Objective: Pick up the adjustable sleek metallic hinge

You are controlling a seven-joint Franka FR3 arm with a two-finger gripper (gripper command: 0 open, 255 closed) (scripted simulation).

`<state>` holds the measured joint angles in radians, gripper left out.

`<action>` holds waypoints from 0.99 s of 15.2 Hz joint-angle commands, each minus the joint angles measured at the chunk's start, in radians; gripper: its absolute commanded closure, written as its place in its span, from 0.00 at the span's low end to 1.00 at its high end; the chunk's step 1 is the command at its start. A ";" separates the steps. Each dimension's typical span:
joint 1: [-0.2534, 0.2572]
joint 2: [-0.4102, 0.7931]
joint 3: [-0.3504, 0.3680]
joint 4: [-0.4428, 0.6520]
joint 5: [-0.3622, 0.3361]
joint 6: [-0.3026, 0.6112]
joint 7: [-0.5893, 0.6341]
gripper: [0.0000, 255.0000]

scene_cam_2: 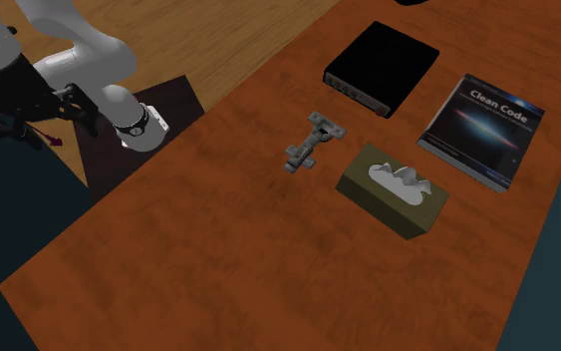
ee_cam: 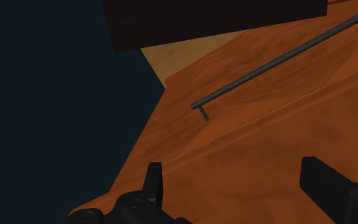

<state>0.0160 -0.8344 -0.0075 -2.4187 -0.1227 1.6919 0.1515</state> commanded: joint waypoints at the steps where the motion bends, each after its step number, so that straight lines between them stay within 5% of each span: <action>1: 0.000 0.000 0.000 0.000 0.000 0.000 0.000 0.00; 15: 0.119 0.402 0.199 0.239 0.078 0.107 0.099 0.00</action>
<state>0.1266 -0.4675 0.1742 -2.1993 -0.0470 1.7870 0.2401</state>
